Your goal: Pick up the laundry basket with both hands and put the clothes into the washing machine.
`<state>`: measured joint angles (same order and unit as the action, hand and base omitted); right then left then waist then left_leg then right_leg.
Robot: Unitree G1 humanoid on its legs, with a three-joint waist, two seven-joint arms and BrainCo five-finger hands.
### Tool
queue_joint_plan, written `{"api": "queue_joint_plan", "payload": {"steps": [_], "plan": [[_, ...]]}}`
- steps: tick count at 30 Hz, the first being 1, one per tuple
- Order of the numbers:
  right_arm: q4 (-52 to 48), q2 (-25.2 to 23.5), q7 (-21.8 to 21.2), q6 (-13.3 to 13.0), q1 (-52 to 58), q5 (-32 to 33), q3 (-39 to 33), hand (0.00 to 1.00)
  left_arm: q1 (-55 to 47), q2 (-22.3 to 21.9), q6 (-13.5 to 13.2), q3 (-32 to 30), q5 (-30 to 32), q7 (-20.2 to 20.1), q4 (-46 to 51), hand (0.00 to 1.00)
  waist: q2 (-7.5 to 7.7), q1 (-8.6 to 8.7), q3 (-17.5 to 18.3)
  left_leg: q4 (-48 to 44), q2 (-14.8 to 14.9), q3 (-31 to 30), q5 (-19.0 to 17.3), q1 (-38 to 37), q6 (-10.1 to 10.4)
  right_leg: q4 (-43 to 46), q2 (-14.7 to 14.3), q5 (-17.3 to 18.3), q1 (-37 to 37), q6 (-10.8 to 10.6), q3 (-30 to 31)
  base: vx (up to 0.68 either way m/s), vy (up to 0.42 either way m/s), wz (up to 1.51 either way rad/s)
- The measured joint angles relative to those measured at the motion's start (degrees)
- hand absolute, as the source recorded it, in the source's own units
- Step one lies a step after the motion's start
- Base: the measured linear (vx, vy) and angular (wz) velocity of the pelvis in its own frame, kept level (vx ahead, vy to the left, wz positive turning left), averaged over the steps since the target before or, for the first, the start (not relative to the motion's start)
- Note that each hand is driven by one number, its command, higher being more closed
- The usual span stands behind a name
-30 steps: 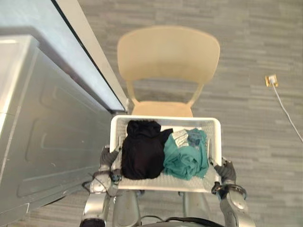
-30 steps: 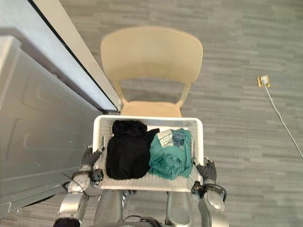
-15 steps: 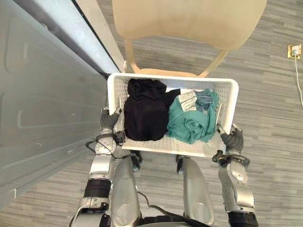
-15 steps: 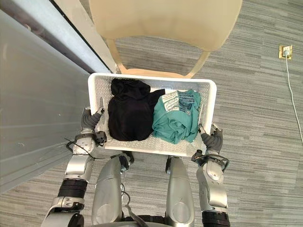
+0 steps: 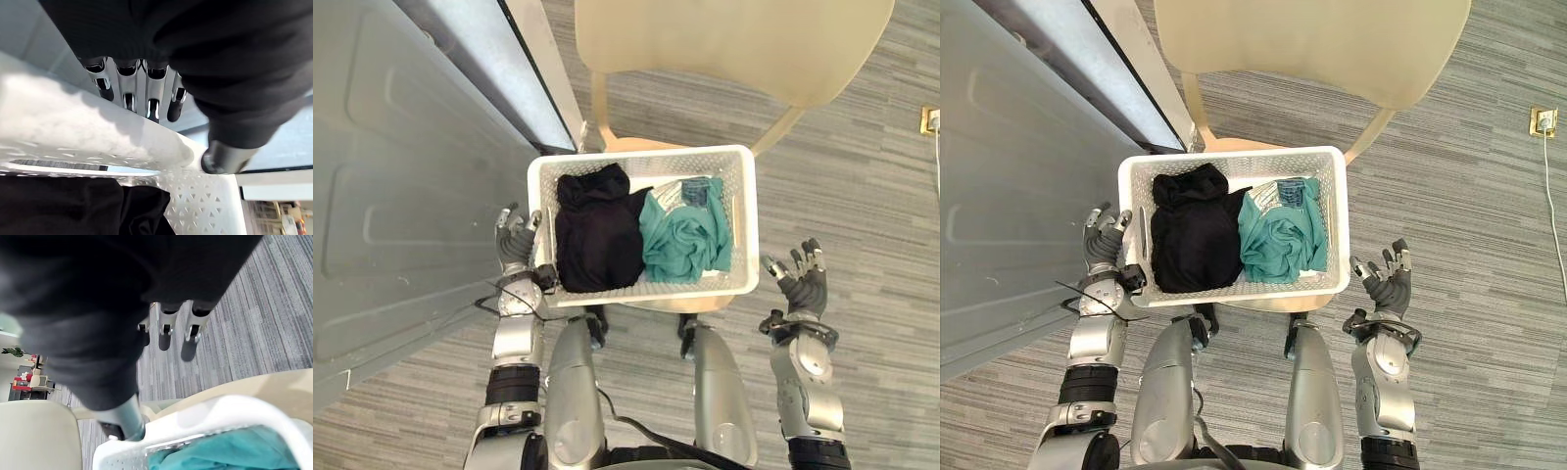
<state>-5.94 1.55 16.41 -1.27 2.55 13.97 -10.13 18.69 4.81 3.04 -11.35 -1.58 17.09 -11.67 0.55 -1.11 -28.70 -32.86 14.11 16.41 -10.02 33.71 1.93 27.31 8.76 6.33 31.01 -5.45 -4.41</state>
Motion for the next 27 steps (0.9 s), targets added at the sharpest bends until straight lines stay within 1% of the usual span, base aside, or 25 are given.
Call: {"api": "queue_joint_plan", "payload": {"steps": [1,3,5,8,13,17,20,21,22,24,25,26,27], "plan": [[0.00,0.00,-0.14,0.00,0.00,-0.02,-0.33,0.00,0.60,0.90,-0.06,0.46,0.01,-0.98,0.00,0.00,0.00,0.04,0.00,-0.18,0.07,0.23,-0.01,0.01,0.00,0.02,0.02,-0.01,0.00,0.00,0.12,-0.04,0.005,-0.03],[0.00,0.02,-0.30,0.00,0.00,-0.07,-0.75,0.00,1.32,1.24,-0.47,0.78,0.03,-1.99,0.00,0.00,0.00,0.06,0.00,-0.24,0.23,0.59,-0.03,0.00,0.02,0.02,0.02,-0.03,0.06,0.00,0.24,-0.02,0.002,-0.02],[0.01,0.02,-0.35,0.03,0.00,-0.65,-0.81,0.00,1.64,1.46,-0.94,1.14,0.16,-2.12,0.02,0.00,0.00,0.05,0.00,-0.38,0.64,1.11,-0.03,0.00,0.01,0.02,-0.17,-0.13,0.28,0.10,0.46,-0.01,-0.013,-0.08],[0.03,0.04,-0.37,0.07,-0.03,-1.09,-1.00,0.00,1.69,2.44,-0.95,2.25,0.24,-2.22,0.02,0.00,0.00,0.11,0.01,-0.58,1.17,1.27,-0.02,0.00,0.01,0.02,-0.65,-0.18,0.38,0.18,0.62,0.01,-0.023,-0.08],[0.08,0.22,-0.46,0.09,-0.10,-1.12,-1.68,0.00,2.13,2.72,-0.98,2.44,0.79,-2.51,0.03,0.00,-0.01,0.16,0.02,-1.11,2.03,2.89,-0.02,-0.89,0.00,0.57,-1.00,-0.17,0.48,0.20,1.42,0.04,-0.025,-0.10],[0.96,1.25,-1.25,0.42,-0.09,-1.28,-2.28,0.00,1.13,4.84,-1.04,4.36,1.22,-5.23,1.37,0.00,-0.04,0.14,0.04,-1.12,2.41,4.72,-0.03,-3.75,0.00,0.61,-1.11,-0.17,-1.36,0.19,2.54,0.01,-0.007,-0.12],[2.77,1.28,-2.83,0.83,0.07,-2.10,-3.01,0.00,-1.15,5.67,-1.02,4.98,1.21,-7.01,3.34,0.00,-0.09,0.00,0.14,0.11,2.79,5.65,-0.64,-8.38,0.51,-0.04,-1.50,0.09,-5.59,0.48,2.64,-0.03,-0.023,-0.06],[2.89,1.28,-3.19,1.41,0.14,-2.79,-3.17,0.00,-2.90,5.89,-1.13,5.12,1.19,-7.28,5.28,0.00,-0.23,0.02,0.39,1.01,2.64,5.81,-0.73,-10.38,0.70,-0.51,-1.49,0.12,-7.39,0.53,2.55,-0.01,-0.033,0.03],[2.94,1.27,-3.64,1.73,0.45,-2.95,-3.53,0.00,-4.81,6.01,-1.25,5.50,1.10,-7.79,7.27,0.00,-0.53,-0.04,1.32,1.48,2.47,5.84,-0.61,-11.46,0.62,-0.57,-1.44,0.32,-8.36,0.61,2.28,0.00,-0.038,0.09],[4.52,1.30,-4.66,1.69,1.84,-3.16,-4.52,0.00,-9.44,6.00,-2.57,6.50,0.32,-8.67,10.10,0.00,-1.05,0.05,4.89,3.42,1.33,5.72,-0.17,-13.83,1.04,-0.62,-0.60,1.35,-10.30,0.42,1.56,0.06,-0.033,0.20],[7.37,1.28,-5.47,1.72,2.94,-3.25,-5.70,0.00,-13.21,5.88,-3.47,6.66,-0.20,-9.49,11.10,0.00,-1.67,0.05,7.88,5.05,0.67,5.53,0.06,-15.95,1.37,-1.24,-0.29,1.94,-12.38,0.52,1.10,0.13,-0.038,0.19],[9.36,1.27,-5.62,1.75,3.84,-3.28,-6.40,0.00,-15.91,5.86,-4.04,6.49,-0.60,-9.61,12.01,0.00,-2.29,-0.09,9.65,5.96,0.55,5.41,0.12,-17.81,1.48,-1.86,-0.35,2.29,-14.13,0.57,0.89,0.18,-0.061,0.20],[12.02,1.19,-6.59,1.78,5.33,-3.30,-7.51,0.00,-19.88,5.50,-4.76,5.66,-1.48,-9.70,12.81,0.00,-3.28,-0.40,11.89,7.02,0.22,4.91,0.34,-20.15,1.79,-2.53,-0.31,2.98,-16.79,0.44,0.18,0.13,-0.053,0.16]]}}
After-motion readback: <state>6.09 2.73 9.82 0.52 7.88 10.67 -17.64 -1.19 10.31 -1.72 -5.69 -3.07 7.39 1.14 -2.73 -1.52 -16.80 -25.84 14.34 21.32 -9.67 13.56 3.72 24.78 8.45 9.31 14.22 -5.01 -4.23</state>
